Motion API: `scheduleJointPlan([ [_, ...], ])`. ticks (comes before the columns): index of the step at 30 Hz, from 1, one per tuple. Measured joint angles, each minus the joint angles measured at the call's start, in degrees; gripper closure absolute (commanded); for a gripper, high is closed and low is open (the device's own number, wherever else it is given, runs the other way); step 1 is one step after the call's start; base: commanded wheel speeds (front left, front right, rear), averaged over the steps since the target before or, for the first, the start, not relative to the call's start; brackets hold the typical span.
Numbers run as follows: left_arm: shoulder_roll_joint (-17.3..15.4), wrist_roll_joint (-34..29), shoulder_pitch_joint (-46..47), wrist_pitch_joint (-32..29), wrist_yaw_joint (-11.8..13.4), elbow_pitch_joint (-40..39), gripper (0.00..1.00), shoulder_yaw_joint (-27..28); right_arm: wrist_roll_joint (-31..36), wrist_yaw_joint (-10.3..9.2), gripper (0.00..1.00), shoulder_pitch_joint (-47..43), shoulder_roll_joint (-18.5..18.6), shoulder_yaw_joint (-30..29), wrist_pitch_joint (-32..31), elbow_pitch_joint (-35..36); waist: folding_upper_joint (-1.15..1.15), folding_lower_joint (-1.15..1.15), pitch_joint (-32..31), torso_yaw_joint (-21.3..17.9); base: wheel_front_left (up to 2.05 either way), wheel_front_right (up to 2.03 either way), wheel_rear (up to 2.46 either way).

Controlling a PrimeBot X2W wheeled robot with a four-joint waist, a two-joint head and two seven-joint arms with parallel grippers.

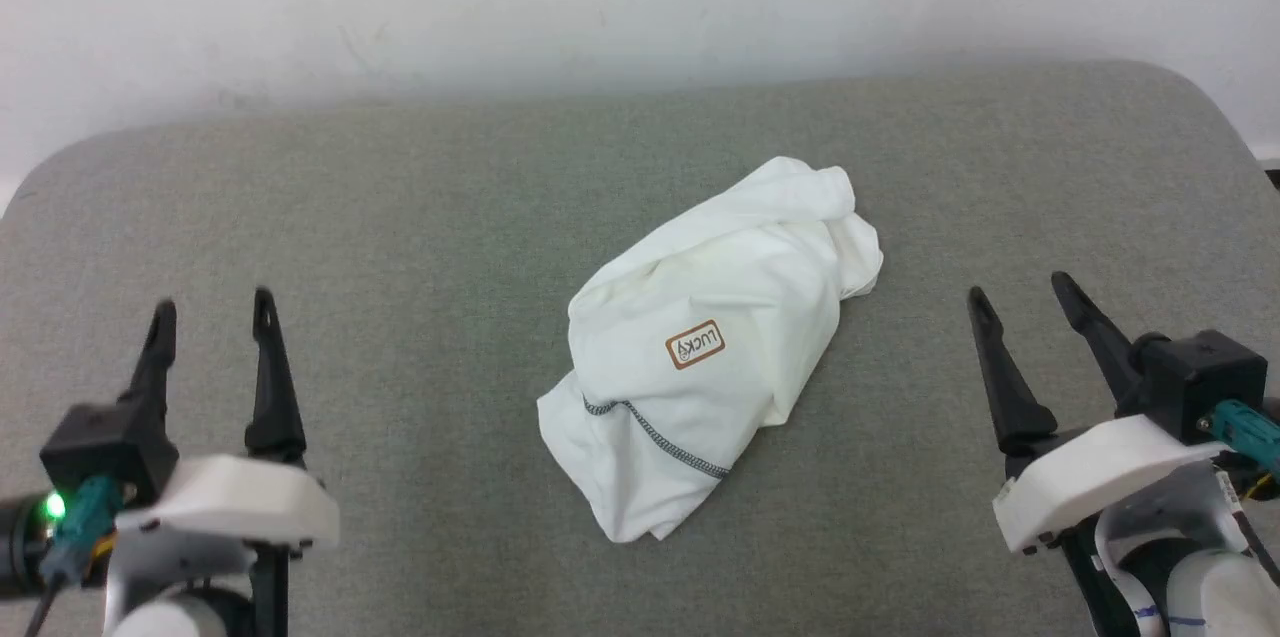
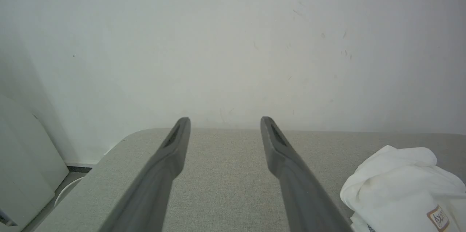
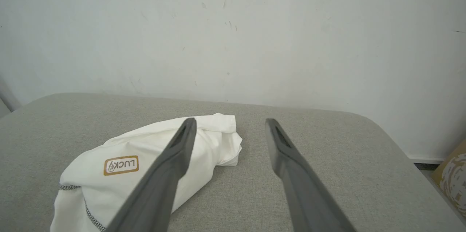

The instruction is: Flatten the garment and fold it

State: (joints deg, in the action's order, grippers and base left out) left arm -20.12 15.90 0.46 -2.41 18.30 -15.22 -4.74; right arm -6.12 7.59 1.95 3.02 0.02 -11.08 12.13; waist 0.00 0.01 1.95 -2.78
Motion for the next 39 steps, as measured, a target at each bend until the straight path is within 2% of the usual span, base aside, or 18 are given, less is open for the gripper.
scheduleJointPlan([
  [8,-0.04,0.87,-5.17,1.37,0.01,-1.37,0.0,0.24,-0.76,0.0,0.0,-0.62,0.02,-1.62,-0.6,-2.22,0.0,0.0,-0.21,0.45,0.0,0.0,0.0],
  [13,0.03,1.27,-5.09,1.42,-0.08,-1.66,0.0,-0.48,-2.76,0.0,0.0,4.23,1.56,1.13,-3.59,-7.05,0.0,0.0,0.5,1.63,0.0,0.0,0.0],
  [16,0.14,1.27,-4.72,1.46,-0.08,-1.62,0.0,-0.87,-6.27,-0.01,0.0,9.12,4.71,5.87,-8.4,-11.23,0.0,-0.01,1.33,2.29,0.0,0.0,0.0],
  [19,0.25,1.26,-3.32,1.63,-0.1,-1.46,0.0,-1.34,-10.89,-0.04,0.0,14.05,8.23,11.91,-15.86,-15.64,0.0,-0.01,2.29,2.93,0.0,0.0,0.0],
  [25,0.75,1.26,-0.97,2.47,-0.16,-1.13,0.0,-2.02,-20.04,-0.03,0.0,25.55,13.51,23.84,-26.89,-20.36,0.0,-0.01,4.65,4.24,0.0,0.0,0.0],
  [35,2.31,1.27,2.57,4.48,-0.63,0.24,0.0,-3.43,-29.19,-0.03,0.0,41.04,19.97,42.14,-28.16,-30.82,0.0,-0.02,9.34,6.43,0.0,0.0,0.0],
  [36,2.45,1.27,2.66,4.65,-0.65,0.45,0.0,-3.55,-30.36,-0.03,0.24,41.99,20.37,43.81,-28.15,-31.86,0.0,-0.02,9.74,6.65,0.0,0.0,0.0],
  [37,2.55,1.29,2.66,4.8,-0.65,0.6,0.0,-3.66,-31.55,-0.03,0.58,42.74,20.53,45.17,-28.06,-32.94,0.0,-0.02,10.1,6.85,0.0,0.0,0.0],
  [38,2.64,1.3,2.66,4.91,-0.66,0.8,0.0,-3.75,-32.33,-0.03,1.0,43.54,20.78,46.56,-27.81,-33.98,0.0,-0.02,10.4,7.04,0.0,0.0,0.0],
  [39,2.72,1.3,2.66,5.01,-0.66,0.97,0.0,-3.89,-32.99,-0.03,1.0,44.31,21.04,47.65,-27.19,-34.84,0.0,-0.02,10.67,7.24,0.0,0.0,0.0],
])
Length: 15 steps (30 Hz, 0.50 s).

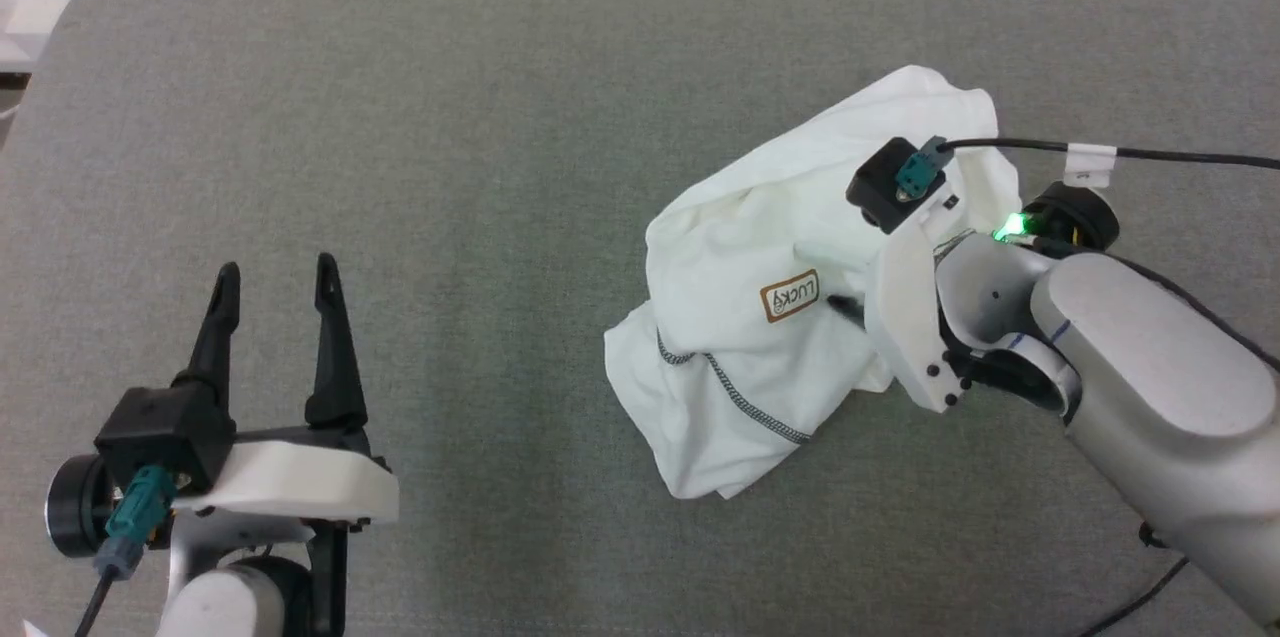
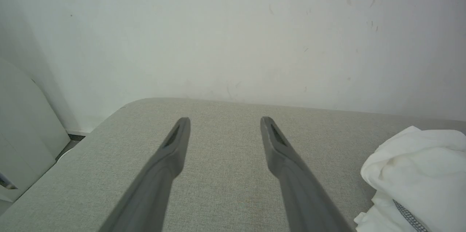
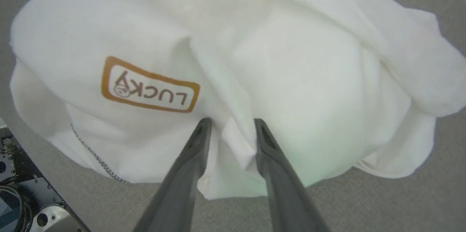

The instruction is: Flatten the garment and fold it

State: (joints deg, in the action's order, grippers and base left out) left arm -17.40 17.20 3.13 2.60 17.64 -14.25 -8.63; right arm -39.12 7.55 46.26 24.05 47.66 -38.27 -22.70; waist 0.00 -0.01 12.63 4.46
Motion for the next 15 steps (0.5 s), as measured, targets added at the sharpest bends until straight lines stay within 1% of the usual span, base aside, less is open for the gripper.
scheduleJointPlan([
  [4,0.11,0.0,0.12,0.4,0.0,0.32,0.0,-0.21,-2.53,0.0,1.0,3.57,0.25,1.79,3.58,-2.86,0.0,0.0,0.71,0.44,0.0,0.0,0.0],
  [8,0.11,0.0,0.52,0.45,0.04,0.37,0.0,-0.2,-3.82,0.0,1.0,7.84,-0.36,0.59,9.31,-5.99,0.0,0.01,0.97,0.06,0.0,0.0,0.0],
  [10,0.12,0.0,0.53,0.45,0.05,0.37,0.0,-0.29,-3.76,0.03,1.0,10.34,-0.53,-1.14,12.38,-8.23,0.0,0.01,1.1,-0.2,0.0,0.0,0.0],
  [15,0.31,-0.02,0.54,0.44,0.08,0.36,0.0,-0.97,-2.6,0.04,1.0,14.26,0.04,-9.32,18.24,-17.84,0.0,0.01,1.26,-0.45,0.0,0.0,0.0],
])
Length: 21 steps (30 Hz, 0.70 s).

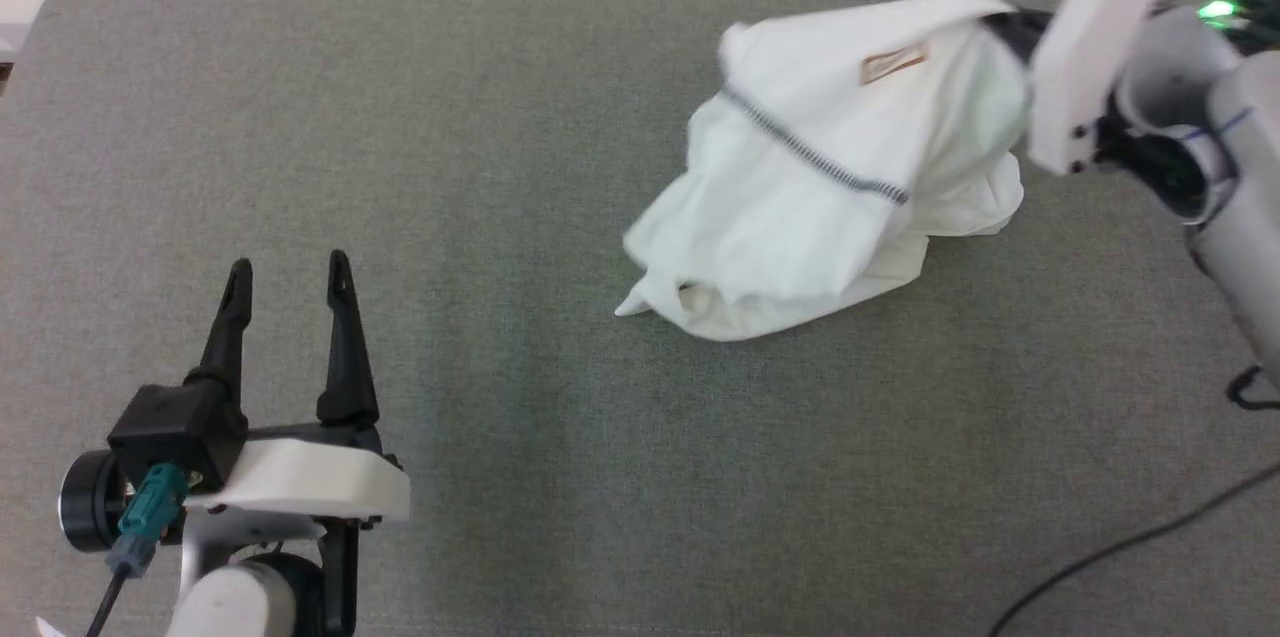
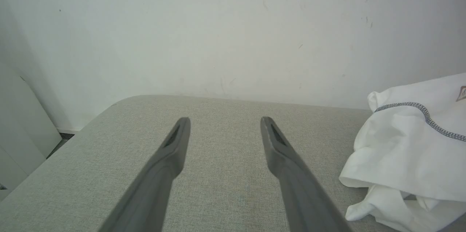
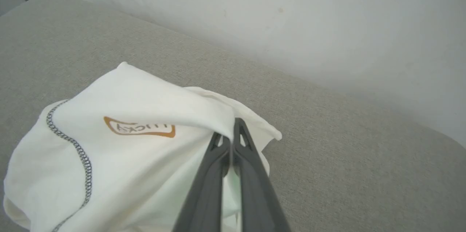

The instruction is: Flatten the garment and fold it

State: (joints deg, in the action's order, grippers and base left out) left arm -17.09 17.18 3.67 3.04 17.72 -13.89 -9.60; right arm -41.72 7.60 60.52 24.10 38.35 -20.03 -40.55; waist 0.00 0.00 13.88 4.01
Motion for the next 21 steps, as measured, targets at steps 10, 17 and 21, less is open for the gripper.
scheduleJointPlan([
  [10,0.37,0.01,-1.14,-0.08,1.34,-0.16,0.0,0.31,6.45,0.0,1.0,-13.01,2.72,-16.92,11.22,-18.19,0.0,0.01,-0.62,-1.54,0.0,0.0,0.0],
  [17,-0.51,0.01,-2.37,-1.36,1.83,-0.66,0.0,0.55,11.98,0.01,0.71,-20.72,1.8,-23.75,16.96,-22.6,0.0,0.0,-1.27,-3.96,0.0,0.0,0.0],
  [21,-0.88,0.0,-2.91,-2.02,2.08,-0.81,0.0,0.6,15.57,0.0,0.0,-23.26,0.49,-28.09,24.09,-19.84,0.0,0.01,-2.44,-4.63,0.0,0.0,0.0],
])
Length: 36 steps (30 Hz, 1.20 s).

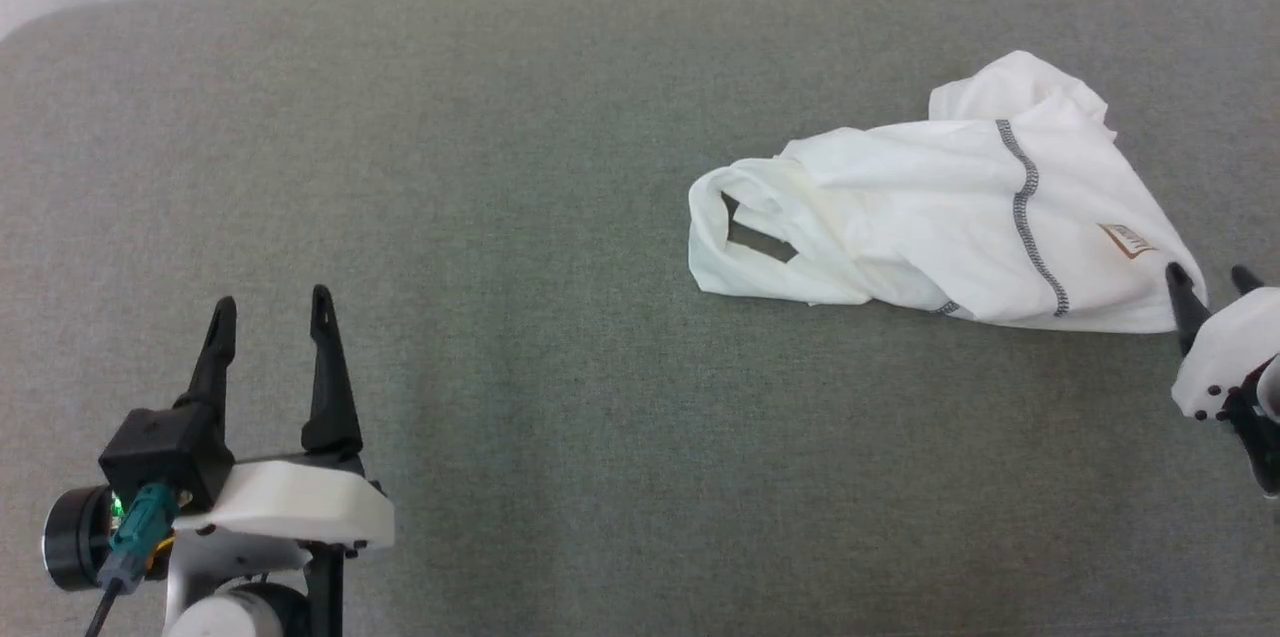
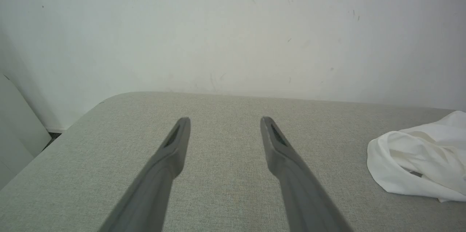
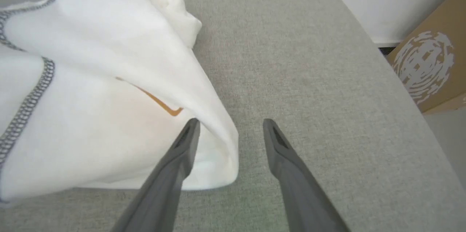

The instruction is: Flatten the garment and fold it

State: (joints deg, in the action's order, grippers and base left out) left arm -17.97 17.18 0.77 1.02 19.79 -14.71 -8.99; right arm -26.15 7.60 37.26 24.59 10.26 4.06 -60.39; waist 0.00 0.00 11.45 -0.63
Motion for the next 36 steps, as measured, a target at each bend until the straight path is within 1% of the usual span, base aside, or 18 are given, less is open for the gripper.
scheduleJointPlan([
  [3,-0.32,0.0,-0.7,-0.18,0.18,-0.04,0.0,0.09,2.6,0.01,0.0,-2.46,-1.48,-4.28,3.34,3.94,0.0,0.0,-1.1,-0.29,0.0,0.0,0.0],
  [5,-0.41,0.0,-0.8,-0.59,0.51,-0.1,0.0,0.19,4.32,0.0,0.0,-4.44,-2.76,-6.03,3.0,8.13,0.0,0.0,-1.85,-0.45,0.0,0.0,0.0],
  [6,-0.49,0.0,-0.9,-0.7,0.53,-0.15,0.0,0.23,5.17,0.0,0.0,-5.27,-3.52,-6.26,1.65,10.82,0.0,0.0,-2.2,-0.55,0.0,0.0,0.0],
  [8,-0.59,-0.01,-1.12,-1.09,0.85,-0.32,0.0,0.29,6.39,0.0,0.0,-6.36,-5.08,-5.8,-3.08,17.27,0.0,0.01,-2.78,-0.8,0.0,0.0,0.0],
  [11,-0.68,-0.02,-1.38,-1.6,0.94,-0.54,0.0,0.07,6.6,0.0,0.0,-6.77,-6.44,-2.92,-12.81,28.19,0.0,0.01,-3.28,-1.09,0.0,0.0,0.0],
  [14,-0.68,-0.03,-1.35,-1.88,0.93,-0.87,0.0,-0.41,5.89,0.0,0.0,-6.61,-5.77,1.18,-22.37,36.55,0.0,0.01,-3.15,-0.97,0.0,0.0,0.0],
  [17,-0.66,-0.03,-1.16,-2.02,0.9,-1.01,0.0,-0.92,4.27,0.01,0.0,-5.21,-3.59,6.02,-29.85,40.24,0.0,0.0,-2.64,-0.44,0.0,0.0,0.0],
  [19,-0.63,-0.03,-0.5,-1.99,0.81,-1.0,0.0,-1.32,4.08,0.01,0.0,-3.1,-1.48,8.58,-32.39,40.43,0.0,0.0,-2.11,0.06,0.0,0.0,0.0],
  [22,-0.41,-0.03,0.46,-1.54,0.41,-0.8,0.0,-1.75,4.13,0.0,0.0,0.27,0.76,10.48,-34.1,38.66,0.0,-0.01,-1.24,0.97,0.0,0.0,0.0],
  [24,-0.25,-0.02,0.79,-1.1,0.36,-0.62,0.0,-1.81,4.05,0.0,0.0,2.18,1.33,12.04,-35.15,36.8,0.0,-0.01,-0.52,1.55,0.0,0.0,0.0],
  [27,-0.15,0.04,0.98,-0.46,0.33,-0.36,0.0,-1.92,2.7,0.0,0.0,4.49,2.15,16.14,-36.32,33.92,0.0,-0.01,0.76,2.26,0.0,0.0,0.0],
  [31,0.24,0.38,2.05,0.24,-0.08,-0.08,0.0,-2.01,2.37,0.0,0.0,8.01,4.15,20.02,-34.76,30.06,0.0,-0.01,2.69,3.07,0.0,0.0,0.0],
  [35,0.44,0.49,2.59,1.13,-0.09,0.14,0.0,-2.01,1.15,0.01,0.0,11.58,4.81,22.93,-34.18,25.82,0.0,-0.01,4.71,3.66,0.0,0.0,0.0],
  [36,0.46,0.51,2.85,1.31,-0.09,0.25,0.0,-2.0,0.29,0.01,0.11,12.09,4.78,23.79,-34.34,24.86,0.0,-0.02,5.19,3.78,0.0,0.0,0.0],
])
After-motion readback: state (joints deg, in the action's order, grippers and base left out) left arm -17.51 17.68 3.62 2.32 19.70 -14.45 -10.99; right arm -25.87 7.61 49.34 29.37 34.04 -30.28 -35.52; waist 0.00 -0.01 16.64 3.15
